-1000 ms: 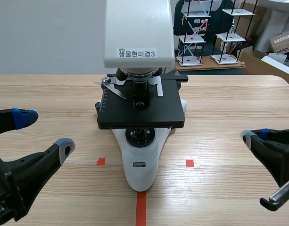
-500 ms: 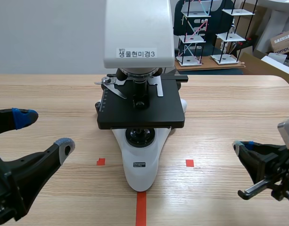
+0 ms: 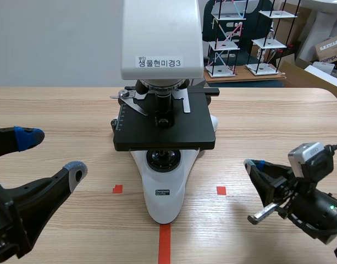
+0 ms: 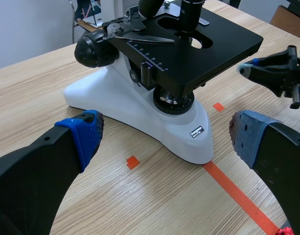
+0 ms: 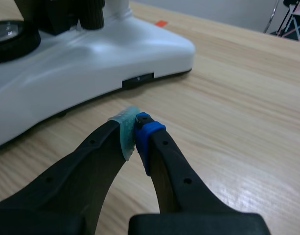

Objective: Point at the stage knob

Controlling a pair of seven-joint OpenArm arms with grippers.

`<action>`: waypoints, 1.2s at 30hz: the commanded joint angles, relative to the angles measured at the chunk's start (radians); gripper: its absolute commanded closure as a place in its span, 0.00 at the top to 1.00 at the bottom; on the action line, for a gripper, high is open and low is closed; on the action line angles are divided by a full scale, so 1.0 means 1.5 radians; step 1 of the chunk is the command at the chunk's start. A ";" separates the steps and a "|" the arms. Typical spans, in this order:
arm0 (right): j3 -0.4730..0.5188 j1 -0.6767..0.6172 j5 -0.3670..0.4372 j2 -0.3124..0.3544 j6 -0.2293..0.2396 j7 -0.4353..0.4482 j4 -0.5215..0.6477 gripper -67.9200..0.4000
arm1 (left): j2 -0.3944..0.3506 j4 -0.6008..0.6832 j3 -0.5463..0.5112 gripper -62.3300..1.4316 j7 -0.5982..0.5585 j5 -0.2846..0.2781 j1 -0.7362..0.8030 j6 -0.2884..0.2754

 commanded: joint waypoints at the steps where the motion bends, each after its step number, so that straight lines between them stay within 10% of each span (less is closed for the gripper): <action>1: -0.003 0.024 0.009 0.004 -0.002 0.021 0.018 0.01 | 0.005 0.011 -0.004 0.87 -0.008 -0.006 0.002 -0.002; 36: -0.062 0.097 0.000 -0.020 -0.005 0.018 0.013 0.01 | 0.005 0.011 -0.004 0.87 -0.008 -0.006 0.002 -0.002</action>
